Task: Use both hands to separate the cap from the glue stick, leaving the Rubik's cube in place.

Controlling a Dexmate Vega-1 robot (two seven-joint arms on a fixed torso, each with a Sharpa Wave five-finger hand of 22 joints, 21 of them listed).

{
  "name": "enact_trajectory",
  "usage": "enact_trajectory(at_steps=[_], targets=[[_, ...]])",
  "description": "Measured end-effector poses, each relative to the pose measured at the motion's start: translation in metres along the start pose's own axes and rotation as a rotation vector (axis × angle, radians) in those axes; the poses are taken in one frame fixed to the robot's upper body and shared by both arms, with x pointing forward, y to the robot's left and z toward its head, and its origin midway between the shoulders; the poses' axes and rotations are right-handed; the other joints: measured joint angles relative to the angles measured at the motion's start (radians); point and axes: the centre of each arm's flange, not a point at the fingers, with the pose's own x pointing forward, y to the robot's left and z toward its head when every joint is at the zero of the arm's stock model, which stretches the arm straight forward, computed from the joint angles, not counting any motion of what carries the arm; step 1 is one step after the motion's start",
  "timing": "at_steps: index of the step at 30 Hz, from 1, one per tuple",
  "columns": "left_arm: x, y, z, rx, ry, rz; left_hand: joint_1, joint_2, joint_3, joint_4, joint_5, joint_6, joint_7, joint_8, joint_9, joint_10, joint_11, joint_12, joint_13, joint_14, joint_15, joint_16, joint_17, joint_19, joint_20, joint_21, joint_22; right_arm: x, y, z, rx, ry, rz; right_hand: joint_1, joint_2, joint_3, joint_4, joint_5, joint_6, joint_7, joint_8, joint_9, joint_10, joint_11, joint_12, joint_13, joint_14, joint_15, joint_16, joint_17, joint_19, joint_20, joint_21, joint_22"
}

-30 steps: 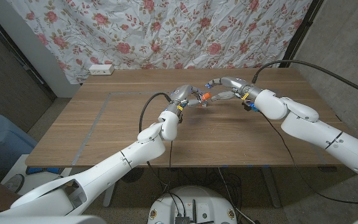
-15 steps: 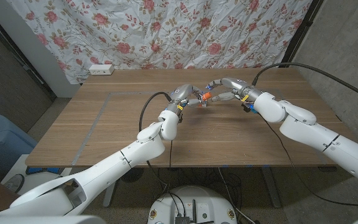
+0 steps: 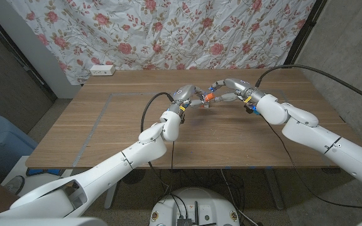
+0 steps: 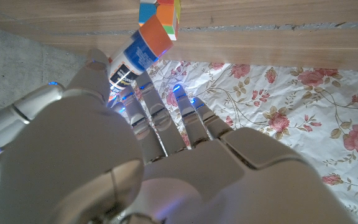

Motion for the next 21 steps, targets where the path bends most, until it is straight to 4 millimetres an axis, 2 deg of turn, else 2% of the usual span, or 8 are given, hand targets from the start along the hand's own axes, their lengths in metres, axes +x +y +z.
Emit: enact_trajectory(at_steps=[3,13,21], targets=[[0.0002,-0.0002,0.0001,0.000,0.000,0.000,0.000,0.000,0.000,0.000,0.000,0.000,0.000,0.000,0.000,0.000,0.000,0.000,0.000,0.000,0.000,0.000,0.000,-0.004,-0.004,0.000,0.000,0.0000,0.0001,-0.0003,0.002,-0.002,-0.006,0.009,0.009,-0.003,0.003,0.004,0.016,-0.006,0.007,0.001,0.023,-0.002,0.003,0.000,0.010,-0.008,0.004,0.000,0.000,0.000,0.000,0.000],[0.0012,-0.0005,0.0004,-0.001,-0.002,-0.001,0.000,0.000,-0.006,0.003,0.000,0.000,0.000,0.000,0.000,0.000,0.000,-0.001,0.001,0.000,0.000,0.000,0.000,-0.004,-0.003,0.000,0.000,0.0004,0.0003,-0.0006,0.008,-0.010,-0.016,0.016,0.031,-0.011,0.011,0.004,0.044,-0.007,0.018,0.003,0.066,-0.006,0.007,-0.004,0.026,-0.003,0.012,0.003,0.003,-0.004,0.000,0.000],[0.0020,-0.0012,0.0004,-0.002,-0.002,-0.002,0.000,0.000,-0.007,0.002,-0.003,0.000,0.000,-0.001,0.000,0.000,0.000,-0.001,0.001,0.000,0.000,0.000,0.000,-0.004,-0.003,0.000,0.000,0.0013,-0.0002,-0.0003,0.012,-0.022,-0.022,0.019,0.048,-0.018,0.012,0.004,0.099,-0.005,0.035,0.007,0.107,-0.011,0.007,-0.004,0.039,-0.004,0.023,0.012,0.013,-0.012,0.000,0.003]])
